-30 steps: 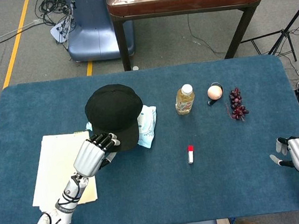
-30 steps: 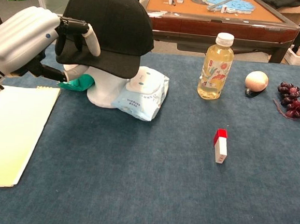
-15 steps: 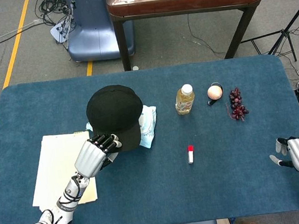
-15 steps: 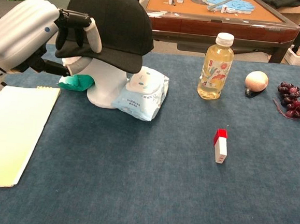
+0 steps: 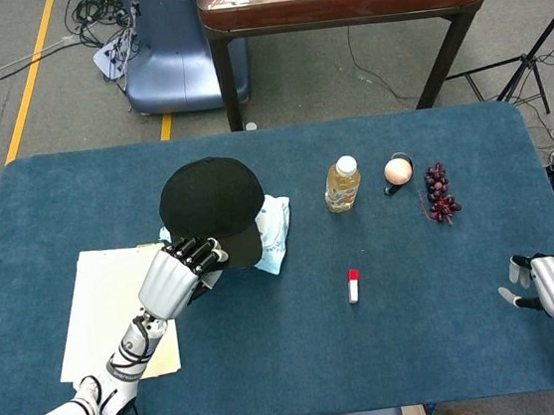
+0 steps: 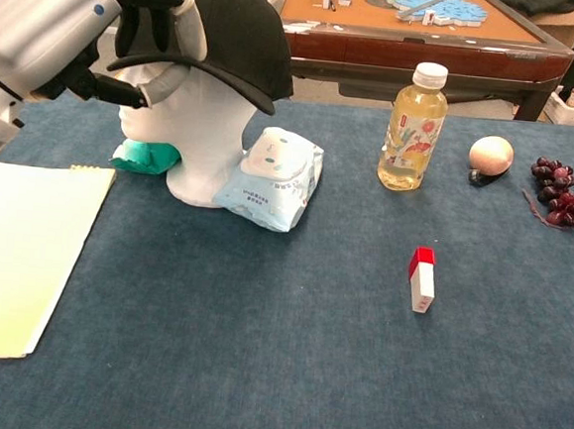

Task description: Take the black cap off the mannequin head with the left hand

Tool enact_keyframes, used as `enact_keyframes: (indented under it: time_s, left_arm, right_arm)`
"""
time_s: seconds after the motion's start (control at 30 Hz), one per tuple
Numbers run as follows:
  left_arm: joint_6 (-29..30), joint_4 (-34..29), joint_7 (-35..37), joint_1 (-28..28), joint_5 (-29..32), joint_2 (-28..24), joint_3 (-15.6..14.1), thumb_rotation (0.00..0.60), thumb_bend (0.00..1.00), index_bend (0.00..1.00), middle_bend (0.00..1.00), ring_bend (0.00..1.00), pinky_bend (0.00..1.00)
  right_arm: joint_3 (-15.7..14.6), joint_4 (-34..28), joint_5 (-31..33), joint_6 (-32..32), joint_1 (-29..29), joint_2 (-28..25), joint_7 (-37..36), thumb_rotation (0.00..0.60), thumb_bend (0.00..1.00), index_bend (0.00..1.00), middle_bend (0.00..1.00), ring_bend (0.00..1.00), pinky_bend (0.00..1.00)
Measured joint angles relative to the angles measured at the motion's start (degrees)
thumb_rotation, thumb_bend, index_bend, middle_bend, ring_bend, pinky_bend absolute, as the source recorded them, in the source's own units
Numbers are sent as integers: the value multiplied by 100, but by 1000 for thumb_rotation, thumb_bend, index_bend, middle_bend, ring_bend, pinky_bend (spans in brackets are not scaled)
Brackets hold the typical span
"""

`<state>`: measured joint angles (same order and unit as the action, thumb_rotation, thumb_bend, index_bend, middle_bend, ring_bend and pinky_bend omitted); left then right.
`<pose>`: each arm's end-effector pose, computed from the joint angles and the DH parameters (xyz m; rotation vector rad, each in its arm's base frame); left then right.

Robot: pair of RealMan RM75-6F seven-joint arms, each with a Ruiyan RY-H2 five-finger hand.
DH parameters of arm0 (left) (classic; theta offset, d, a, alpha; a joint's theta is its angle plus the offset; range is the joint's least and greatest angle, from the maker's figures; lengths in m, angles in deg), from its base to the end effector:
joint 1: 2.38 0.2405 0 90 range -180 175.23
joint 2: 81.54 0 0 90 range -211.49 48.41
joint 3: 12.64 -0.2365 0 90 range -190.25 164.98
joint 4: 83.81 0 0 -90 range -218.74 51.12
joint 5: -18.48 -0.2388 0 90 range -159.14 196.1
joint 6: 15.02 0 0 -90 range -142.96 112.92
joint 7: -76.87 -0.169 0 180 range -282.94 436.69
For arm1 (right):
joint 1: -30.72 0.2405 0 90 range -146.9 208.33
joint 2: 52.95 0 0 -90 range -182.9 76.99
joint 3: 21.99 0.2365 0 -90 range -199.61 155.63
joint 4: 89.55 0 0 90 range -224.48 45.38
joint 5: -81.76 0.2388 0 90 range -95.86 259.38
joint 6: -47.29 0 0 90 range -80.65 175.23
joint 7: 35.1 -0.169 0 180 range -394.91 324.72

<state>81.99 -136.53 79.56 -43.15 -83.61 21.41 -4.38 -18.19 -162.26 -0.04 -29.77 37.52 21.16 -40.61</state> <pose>-0.0984 0.3362 -0.0008 -1.6401 -0.2034 -1.6854 -0.3714 -0.2253 0.0975 1.3785 -0.9532 0.7650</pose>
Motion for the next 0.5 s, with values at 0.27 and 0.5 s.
enact_keyframes:
  time_s: [0.27, 0.5]
  left_arm:
    - [-138, -240, -115, -159, 80, -154, 132, 600, 589, 557, 572, 520, 665]
    - [-299, -342, -219, -330, 151, -249, 248, 600, 589, 557, 572, 520, 665]
  right_arm:
    - [-7, 11, -1, 16, 6, 5, -6, 600, 183, 649, 716, 579, 606]
    - [-8, 48, 16, 52, 16, 22, -22, 600, 183, 649, 716, 579, 606]
